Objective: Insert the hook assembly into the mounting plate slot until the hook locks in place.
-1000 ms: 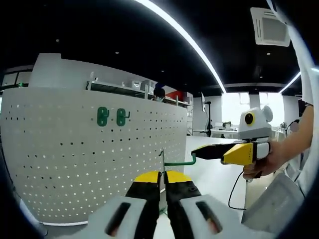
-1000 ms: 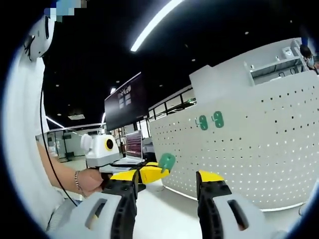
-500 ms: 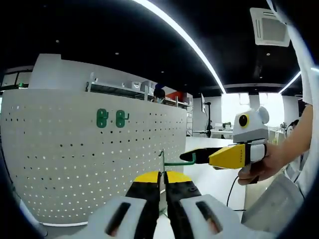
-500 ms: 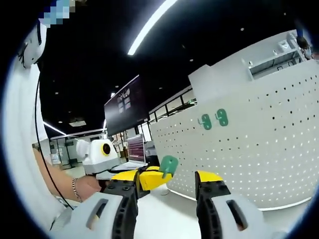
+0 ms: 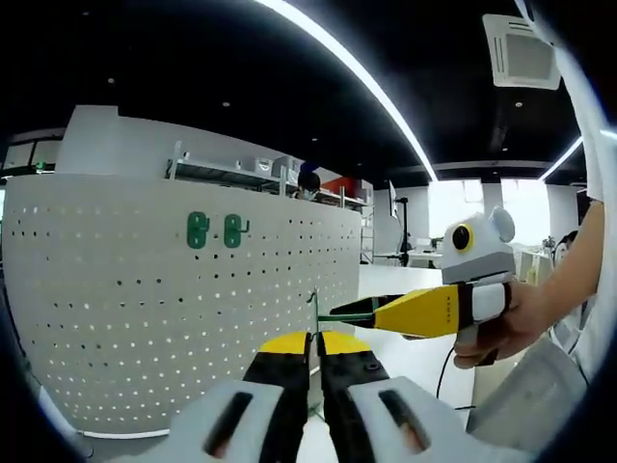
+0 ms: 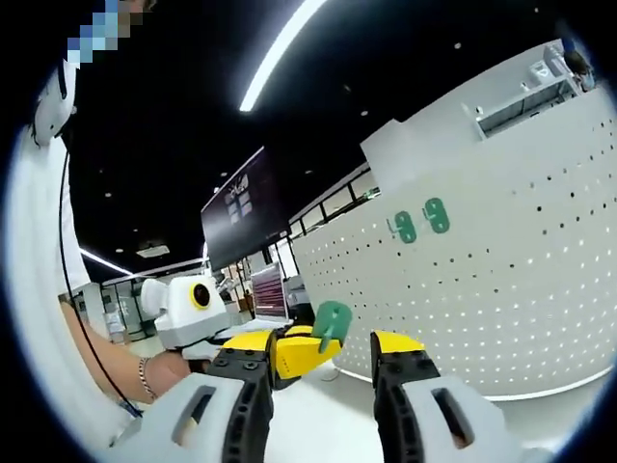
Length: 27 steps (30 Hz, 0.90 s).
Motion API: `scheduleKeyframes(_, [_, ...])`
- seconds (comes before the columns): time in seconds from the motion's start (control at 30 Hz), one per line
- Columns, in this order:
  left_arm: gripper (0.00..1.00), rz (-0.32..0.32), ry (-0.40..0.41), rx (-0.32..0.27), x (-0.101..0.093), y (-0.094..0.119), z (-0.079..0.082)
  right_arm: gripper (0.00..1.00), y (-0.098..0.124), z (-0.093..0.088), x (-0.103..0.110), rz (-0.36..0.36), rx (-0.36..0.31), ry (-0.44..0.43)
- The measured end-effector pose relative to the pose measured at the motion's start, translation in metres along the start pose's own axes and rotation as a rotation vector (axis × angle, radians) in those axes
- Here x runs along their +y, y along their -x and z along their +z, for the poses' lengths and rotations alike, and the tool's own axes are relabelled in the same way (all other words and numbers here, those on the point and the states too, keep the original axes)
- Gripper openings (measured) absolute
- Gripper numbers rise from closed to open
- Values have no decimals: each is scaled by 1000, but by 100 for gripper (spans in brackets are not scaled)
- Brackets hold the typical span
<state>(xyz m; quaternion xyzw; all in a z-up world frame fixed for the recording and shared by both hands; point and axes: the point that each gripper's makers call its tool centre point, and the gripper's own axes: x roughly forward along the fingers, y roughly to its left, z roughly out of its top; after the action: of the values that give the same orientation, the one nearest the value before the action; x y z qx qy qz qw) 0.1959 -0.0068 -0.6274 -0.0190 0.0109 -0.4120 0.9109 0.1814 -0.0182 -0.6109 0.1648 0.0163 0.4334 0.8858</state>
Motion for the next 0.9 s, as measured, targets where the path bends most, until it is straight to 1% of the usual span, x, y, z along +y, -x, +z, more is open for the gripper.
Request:
scheduleKeyframes(0.3, [3, -3, -8, 0, -2, -1, 1, 26, -5, 1, 5, 9, -6, -9])
scheduleKeyframes(0.43, [3, -2, -11, 1, -3, -1, 1, 20, -6, 1, 4, 3, -12, -26])
scheduleKeyframes(0.5, [3, -3, -12, 2, -4, -2, 1, 17, -6, 1, 5, 0, -8, -14])
scheduleKeyframes(0.57, [3, -4, -11, 1, -5, -2, 1, 14, -6, 2, 4, -1, -15, -23])
scheduleKeyframes(0.9, [2, -4, -14, 0, -8, -3, 2, 5, -5, 4, -4, -51, -27, -31])
